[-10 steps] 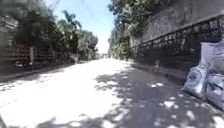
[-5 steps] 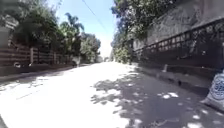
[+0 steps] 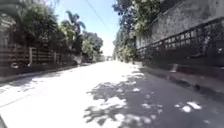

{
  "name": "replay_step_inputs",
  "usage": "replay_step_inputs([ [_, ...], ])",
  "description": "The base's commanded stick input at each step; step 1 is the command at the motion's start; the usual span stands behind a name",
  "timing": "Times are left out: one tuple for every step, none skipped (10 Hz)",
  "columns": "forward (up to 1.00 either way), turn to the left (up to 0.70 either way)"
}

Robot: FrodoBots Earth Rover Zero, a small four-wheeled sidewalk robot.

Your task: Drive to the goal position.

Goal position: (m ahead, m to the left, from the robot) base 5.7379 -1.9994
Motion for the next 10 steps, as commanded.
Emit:
replay_step_inputs([
  [0.85,0.01],
  [0.85,0.0],
  [0.85,0.0],
  [0.85,0.0],
  [0.85,0.15],
  [0.85,0.09],
  [0.85,0.02],
  [0.85,-0.03],
  [0.85,-0.12],
  [0.85,-0.3],
])
